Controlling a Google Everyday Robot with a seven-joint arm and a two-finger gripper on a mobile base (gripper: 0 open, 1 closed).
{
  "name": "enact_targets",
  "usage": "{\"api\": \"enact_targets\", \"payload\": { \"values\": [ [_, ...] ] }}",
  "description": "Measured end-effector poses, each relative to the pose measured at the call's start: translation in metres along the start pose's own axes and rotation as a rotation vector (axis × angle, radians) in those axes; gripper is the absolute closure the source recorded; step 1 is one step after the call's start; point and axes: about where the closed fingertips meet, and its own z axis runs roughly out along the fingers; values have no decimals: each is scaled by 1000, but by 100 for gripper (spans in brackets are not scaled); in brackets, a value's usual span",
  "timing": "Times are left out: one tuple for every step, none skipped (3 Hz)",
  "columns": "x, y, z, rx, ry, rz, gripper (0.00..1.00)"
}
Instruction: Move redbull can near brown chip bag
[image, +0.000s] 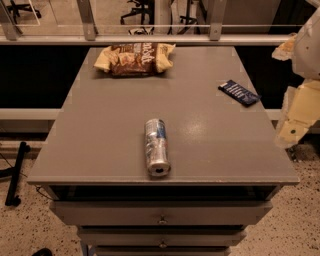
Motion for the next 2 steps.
{"api": "enact_targets", "payload": {
  "values": [
    [0, 0, 0, 0, 0, 0, 0],
    [-7, 1, 2, -2, -32, -33, 0]
  ]
}}
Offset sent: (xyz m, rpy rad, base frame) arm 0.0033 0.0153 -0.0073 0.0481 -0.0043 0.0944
